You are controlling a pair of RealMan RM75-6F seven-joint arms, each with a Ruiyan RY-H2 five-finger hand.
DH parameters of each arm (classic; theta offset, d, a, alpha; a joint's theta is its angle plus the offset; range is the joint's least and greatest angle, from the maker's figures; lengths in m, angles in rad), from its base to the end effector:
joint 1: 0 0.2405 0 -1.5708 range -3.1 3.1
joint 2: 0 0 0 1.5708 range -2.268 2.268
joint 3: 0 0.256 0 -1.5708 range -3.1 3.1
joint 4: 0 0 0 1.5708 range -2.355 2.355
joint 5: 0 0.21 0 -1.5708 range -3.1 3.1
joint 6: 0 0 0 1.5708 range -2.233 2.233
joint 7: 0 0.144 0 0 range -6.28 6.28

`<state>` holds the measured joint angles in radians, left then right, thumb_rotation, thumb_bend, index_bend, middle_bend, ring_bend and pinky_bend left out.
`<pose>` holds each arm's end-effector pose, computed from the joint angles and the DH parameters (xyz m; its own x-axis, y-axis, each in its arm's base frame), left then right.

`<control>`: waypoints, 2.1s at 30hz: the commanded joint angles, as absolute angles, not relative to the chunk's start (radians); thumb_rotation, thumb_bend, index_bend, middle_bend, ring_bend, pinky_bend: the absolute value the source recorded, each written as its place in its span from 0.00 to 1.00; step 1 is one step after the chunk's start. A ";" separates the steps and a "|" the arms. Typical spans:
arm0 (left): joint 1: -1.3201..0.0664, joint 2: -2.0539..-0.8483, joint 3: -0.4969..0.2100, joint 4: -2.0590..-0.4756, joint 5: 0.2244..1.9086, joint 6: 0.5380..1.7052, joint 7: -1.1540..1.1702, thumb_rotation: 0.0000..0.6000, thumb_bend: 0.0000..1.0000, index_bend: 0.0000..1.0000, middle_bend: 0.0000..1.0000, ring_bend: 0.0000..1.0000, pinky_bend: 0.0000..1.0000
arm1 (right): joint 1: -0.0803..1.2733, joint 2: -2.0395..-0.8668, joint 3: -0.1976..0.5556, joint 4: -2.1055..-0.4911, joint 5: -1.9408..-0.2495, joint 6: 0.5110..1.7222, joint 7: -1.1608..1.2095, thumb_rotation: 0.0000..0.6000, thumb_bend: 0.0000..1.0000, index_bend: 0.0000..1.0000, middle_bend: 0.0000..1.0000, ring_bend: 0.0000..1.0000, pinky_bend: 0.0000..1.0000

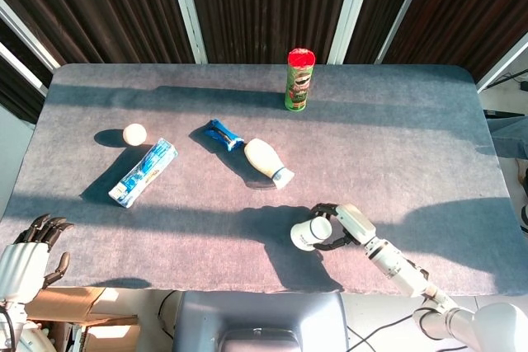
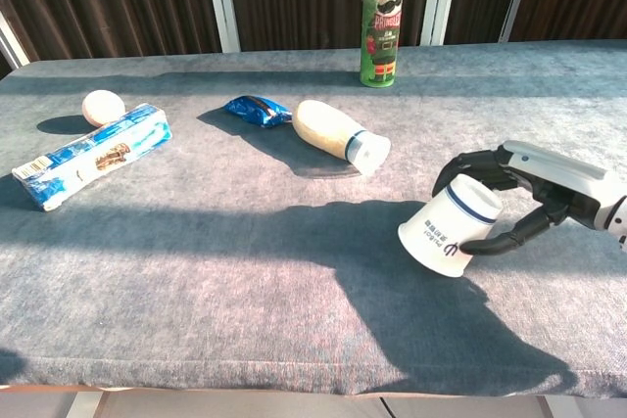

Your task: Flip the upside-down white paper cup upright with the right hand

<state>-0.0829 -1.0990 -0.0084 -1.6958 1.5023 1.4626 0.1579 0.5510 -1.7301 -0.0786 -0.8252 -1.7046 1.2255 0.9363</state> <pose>-0.3003 0.1702 0.1491 0.4822 0.0691 0.8733 0.8760 -0.0217 -0.4819 -0.2614 -0.2991 -0.0354 -0.0827 -0.4952 0.8648 -0.9073 -0.3216 -0.2709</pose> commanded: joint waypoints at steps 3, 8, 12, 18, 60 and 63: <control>-0.083 -1.100 -0.008 -1.696 1.504 1.463 0.159 1.00 0.44 0.29 0.19 0.11 0.30 | 0.552 -1.693 -0.075 -0.853 -1.700 1.234 0.847 1.00 0.31 0.46 0.41 0.33 0.47; -0.083 -1.100 -0.007 -1.698 1.502 1.462 0.163 1.00 0.44 0.29 0.19 0.11 0.30 | 0.548 -1.643 -0.071 -0.921 -1.694 1.241 0.756 1.00 0.31 0.40 0.33 0.21 0.38; -0.082 -1.101 -0.007 -1.699 1.503 1.462 0.165 1.00 0.44 0.29 0.19 0.11 0.30 | 0.549 -1.590 -0.071 -0.997 -1.686 1.227 0.682 1.00 0.31 0.36 0.30 0.16 0.33; -0.081 -1.099 -0.007 -1.702 1.499 1.463 0.168 1.00 0.44 0.29 0.19 0.11 0.30 | 0.560 -1.503 -0.067 -1.129 -1.666 1.180 0.555 1.00 0.31 0.30 0.26 0.13 0.29; -0.076 -1.092 -0.004 -1.708 1.500 1.464 0.162 1.00 0.44 0.29 0.19 0.11 0.30 | 0.615 -1.529 0.044 -1.422 -1.327 0.975 -0.349 1.00 0.21 0.66 0.53 0.51 0.62; -0.075 -1.091 -0.003 -1.708 1.500 1.464 0.160 1.00 0.44 0.29 0.19 0.12 0.30 | 0.597 -1.554 0.052 -1.403 -1.362 1.025 -0.270 1.00 0.21 0.69 0.56 0.54 0.65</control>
